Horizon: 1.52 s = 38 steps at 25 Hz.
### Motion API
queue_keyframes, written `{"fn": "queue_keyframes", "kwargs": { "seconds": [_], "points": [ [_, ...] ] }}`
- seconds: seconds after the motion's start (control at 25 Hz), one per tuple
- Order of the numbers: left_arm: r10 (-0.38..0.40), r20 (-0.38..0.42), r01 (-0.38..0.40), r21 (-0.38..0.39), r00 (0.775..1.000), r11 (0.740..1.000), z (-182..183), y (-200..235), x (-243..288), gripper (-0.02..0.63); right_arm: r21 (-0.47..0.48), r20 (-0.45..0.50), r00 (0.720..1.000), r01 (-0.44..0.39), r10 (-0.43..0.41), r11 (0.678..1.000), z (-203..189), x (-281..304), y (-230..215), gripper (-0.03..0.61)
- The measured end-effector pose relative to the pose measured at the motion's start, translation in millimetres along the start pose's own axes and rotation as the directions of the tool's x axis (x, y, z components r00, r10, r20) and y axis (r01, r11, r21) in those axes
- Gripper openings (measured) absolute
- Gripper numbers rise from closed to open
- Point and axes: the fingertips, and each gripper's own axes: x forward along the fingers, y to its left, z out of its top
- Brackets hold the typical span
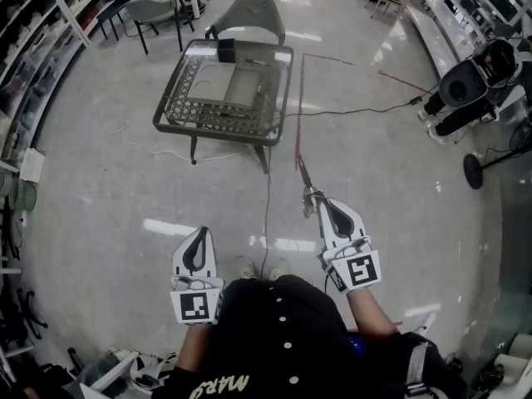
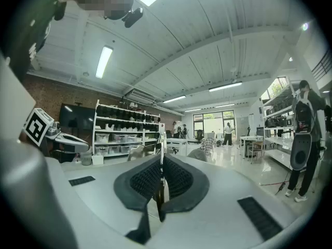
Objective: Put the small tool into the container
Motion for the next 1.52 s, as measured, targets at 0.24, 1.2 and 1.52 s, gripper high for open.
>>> {"fn": "queue_keyframes", "kwargs": {
  "seconds": [0.24, 1.2, 1.52],
  "points": [
    [-0.001, -0.015, 0.002, 0.025, 1.000, 1.000, -1, -6, 0, 0.025, 0.002, 0.000, 1.000, -0.006, 0.006, 1.000, -1, -4, -2, 0.015],
    [0.038, -0.029, -0.037, 0.027, 0.999, 0.999, -2, -36, -1, 0.025, -0.021, 0.016, 0.998, -0.067, 0.068, 0.998, -7, -15, -24, 0.017],
    [0.014, -0.019, -0.013, 0.045, 1.000, 0.999, 1, -15, 38, 0.025, -0.044, 0.024, 0.999, -0.047, 0.048, 0.998, -6, 17, -35, 0.017]
  ]
}}
